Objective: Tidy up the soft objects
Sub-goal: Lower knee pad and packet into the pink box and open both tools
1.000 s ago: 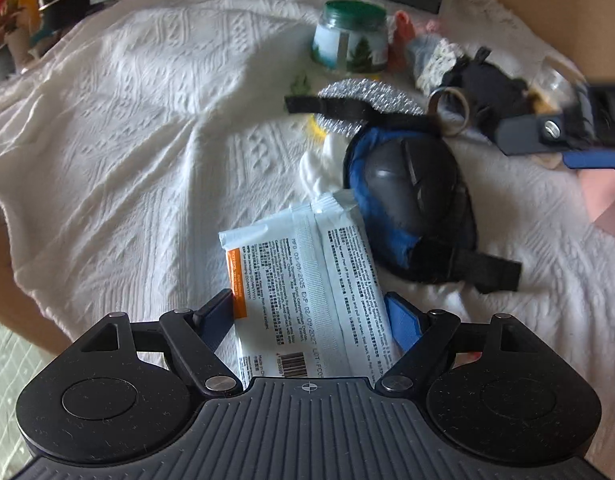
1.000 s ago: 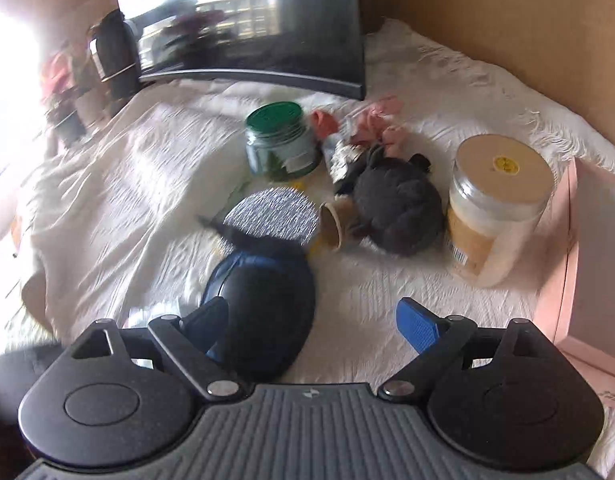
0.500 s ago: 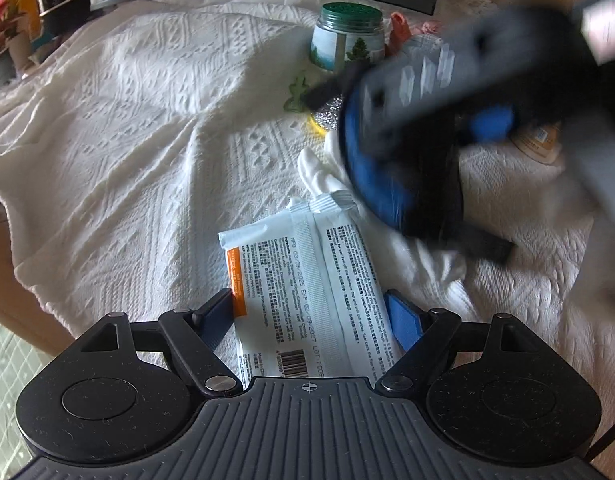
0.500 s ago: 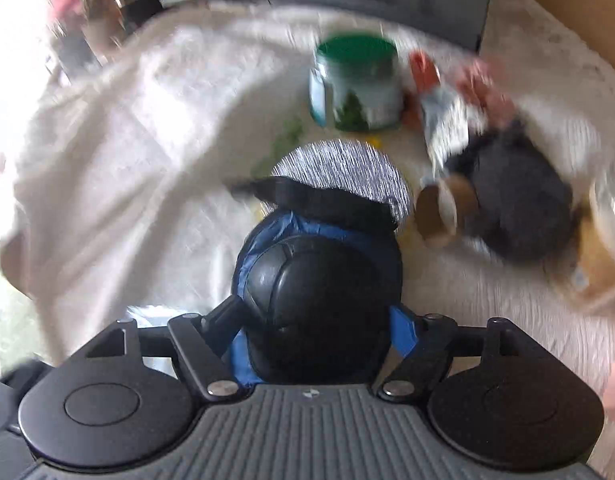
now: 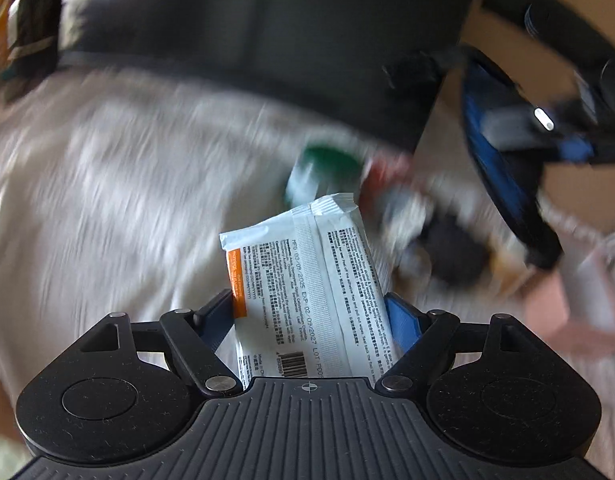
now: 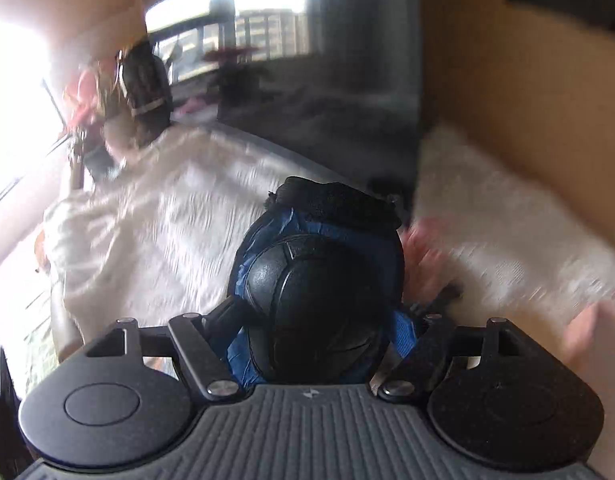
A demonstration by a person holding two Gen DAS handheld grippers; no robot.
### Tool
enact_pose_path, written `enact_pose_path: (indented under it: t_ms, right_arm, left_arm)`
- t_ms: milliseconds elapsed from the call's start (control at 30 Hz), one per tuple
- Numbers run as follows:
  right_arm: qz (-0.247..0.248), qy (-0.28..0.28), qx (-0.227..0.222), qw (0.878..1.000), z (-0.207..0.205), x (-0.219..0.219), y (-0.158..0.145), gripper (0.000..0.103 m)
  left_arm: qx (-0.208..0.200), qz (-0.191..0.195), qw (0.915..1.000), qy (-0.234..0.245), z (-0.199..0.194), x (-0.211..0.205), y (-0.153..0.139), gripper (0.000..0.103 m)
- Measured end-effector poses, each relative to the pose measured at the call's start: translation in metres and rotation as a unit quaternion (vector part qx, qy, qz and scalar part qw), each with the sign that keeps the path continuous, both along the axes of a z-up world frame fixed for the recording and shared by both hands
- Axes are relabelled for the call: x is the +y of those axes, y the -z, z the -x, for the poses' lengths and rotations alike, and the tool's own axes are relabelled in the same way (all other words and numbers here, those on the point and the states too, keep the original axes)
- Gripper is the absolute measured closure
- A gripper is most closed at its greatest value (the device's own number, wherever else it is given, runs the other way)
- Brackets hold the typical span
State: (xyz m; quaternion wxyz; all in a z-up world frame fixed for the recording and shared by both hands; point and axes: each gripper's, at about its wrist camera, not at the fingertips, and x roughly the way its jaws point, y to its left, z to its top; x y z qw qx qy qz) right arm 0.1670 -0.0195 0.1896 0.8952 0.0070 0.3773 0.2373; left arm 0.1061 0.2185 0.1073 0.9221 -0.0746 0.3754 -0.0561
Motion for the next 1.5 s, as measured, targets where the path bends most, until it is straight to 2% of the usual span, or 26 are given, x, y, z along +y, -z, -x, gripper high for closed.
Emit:
enact_pose_path:
  t_ms: [100, 267, 433, 567, 667, 767, 833, 933, 1000, 1067, 1133, 1200, 1233, 1367, 1433, 1500]
  right_arm:
    - [-0.006, 0.022, -0.023, 0.999, -0.004, -0.025, -0.027, 0.027]
    - [0.004, 0.098, -0.069, 0.993, 0.003, -0.079, -0.049, 0.027]
    - [0.023, 0.200, -0.096, 0.975, 0.016, -0.143, -0.045, 0.027]
    - [0.042, 0.264, -0.094, 0.959, 0.026, -0.187, -0.014, 0.027]
    - [0.068, 0.288, -0.077, 0.952, 0.028, -0.205, 0.019, 0.027]
    - [0.084, 0.295, -0.056, 0.950, 0.027, -0.212, 0.054, 0.027]
    - [0.097, 0.295, -0.041, 0.950, 0.027, -0.212, 0.079, 0.027]
    - [0.103, 0.294, -0.010, 0.950, 0.024, -0.218, 0.116, 0.027]
    - [0.097, 0.292, 0.010, 0.952, 0.021, -0.223, 0.133, 0.026]
    - [0.095, 0.294, 0.024, 0.951, 0.017, -0.226, 0.142, 0.016]
    - [0.098, 0.299, 0.025, 0.949, 0.021, -0.225, 0.150, 0.014]
    - [0.099, 0.303, 0.018, 0.948, 0.027, -0.225, 0.153, 0.014]
    - [0.095, 0.306, 0.009, 0.947, 0.033, -0.225, 0.154, 0.014]
    - [0.063, 0.318, -0.034, 0.945, 0.061, -0.224, 0.150, 0.012]
    - [0.053, 0.315, -0.050, 0.946, 0.076, -0.219, 0.146, 0.008]
    - [0.043, 0.306, -0.061, 0.949, 0.089, -0.212, 0.144, 0.008]
  left_arm:
    - [-0.033, -0.015, 0.9988, 0.034, -0.041, -0.011, -0.030, 0.018]
    - [-0.074, -0.029, 0.9924, 0.093, -0.092, -0.055, -0.067, 0.018]
    - [-0.077, 0.004, 0.9813, 0.176, -0.119, -0.126, -0.080, 0.018]
    - [-0.041, 0.037, 0.9648, 0.257, -0.132, -0.194, -0.071, 0.018]
    - [-0.009, 0.036, 0.9518, 0.304, -0.141, -0.243, -0.063, 0.018]
    - [0.001, 0.032, 0.9400, 0.340, -0.143, -0.287, -0.063, 0.018]
    - [0.013, 0.042, 0.9358, 0.350, -0.149, -0.309, -0.061, 0.018]
    - [0.056, 0.049, 0.9270, 0.367, -0.158, -0.341, -0.044, 0.018]
    - [0.101, 0.025, 0.9193, 0.380, -0.163, -0.360, -0.020, 0.018]
    - [0.130, -0.027, 0.9136, 0.384, -0.166, -0.379, 0.004, 0.018]
    - [0.119, -0.080, 0.9108, 0.387, -0.157, -0.390, 0.022, 0.018]
    - [0.093, -0.107, 0.9091, 0.392, -0.150, -0.395, 0.028, 0.018]
    - [0.084, -0.101, 0.9108, 0.391, -0.149, -0.396, 0.027, 0.018]
    - [0.092, 0.012, 0.9263, 0.365, -0.161, -0.370, 0.019, 0.018]
    - [0.105, 0.031, 0.9228, 0.369, -0.163, -0.366, 0.016, 0.018]
    - [0.102, 0.019, 0.9197, 0.379, -0.159, -0.367, 0.012, 0.019]
